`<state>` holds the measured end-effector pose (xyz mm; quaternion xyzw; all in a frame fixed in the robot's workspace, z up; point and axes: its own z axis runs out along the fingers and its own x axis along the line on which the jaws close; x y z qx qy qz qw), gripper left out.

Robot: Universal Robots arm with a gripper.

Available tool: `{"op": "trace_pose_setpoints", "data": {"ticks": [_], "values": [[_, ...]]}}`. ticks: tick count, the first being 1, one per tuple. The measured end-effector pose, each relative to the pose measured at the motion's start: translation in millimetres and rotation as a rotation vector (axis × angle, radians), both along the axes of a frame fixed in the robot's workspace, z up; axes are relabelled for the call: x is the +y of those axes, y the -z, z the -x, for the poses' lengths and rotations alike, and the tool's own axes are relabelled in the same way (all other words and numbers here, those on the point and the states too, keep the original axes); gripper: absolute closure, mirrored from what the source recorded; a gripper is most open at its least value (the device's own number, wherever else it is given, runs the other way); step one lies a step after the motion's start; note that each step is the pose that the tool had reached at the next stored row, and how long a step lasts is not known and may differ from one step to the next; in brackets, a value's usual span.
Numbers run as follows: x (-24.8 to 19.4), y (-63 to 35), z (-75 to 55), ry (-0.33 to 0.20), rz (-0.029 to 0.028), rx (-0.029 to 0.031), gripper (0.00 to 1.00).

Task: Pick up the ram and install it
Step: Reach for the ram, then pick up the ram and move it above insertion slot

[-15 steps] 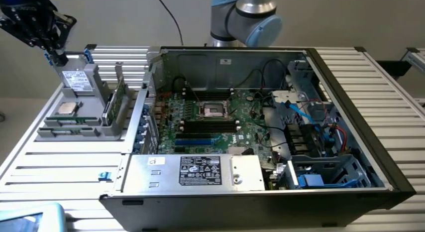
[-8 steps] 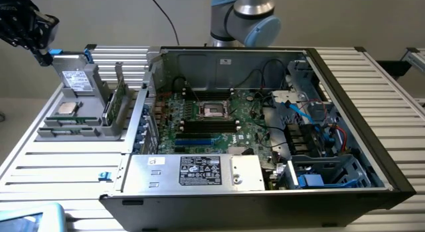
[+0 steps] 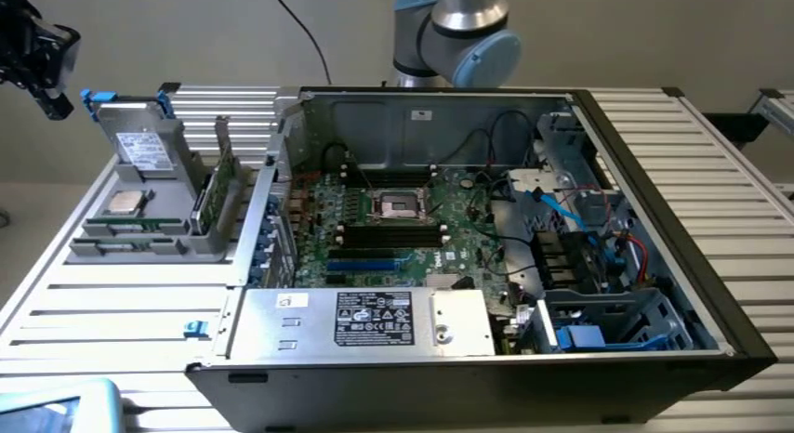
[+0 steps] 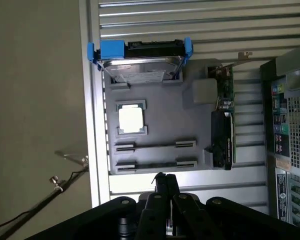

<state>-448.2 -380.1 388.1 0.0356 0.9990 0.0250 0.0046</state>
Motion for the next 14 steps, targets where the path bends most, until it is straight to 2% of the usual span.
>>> {"op": "trace_pose_setpoints", "data": {"ticks": [2,14], "values": [[0.1,0.1,3.9,0.000,0.0000,0.0003,0.89],[0.1,0.1,3.9,0.000,-0.0001,0.0002,0.89]]}}
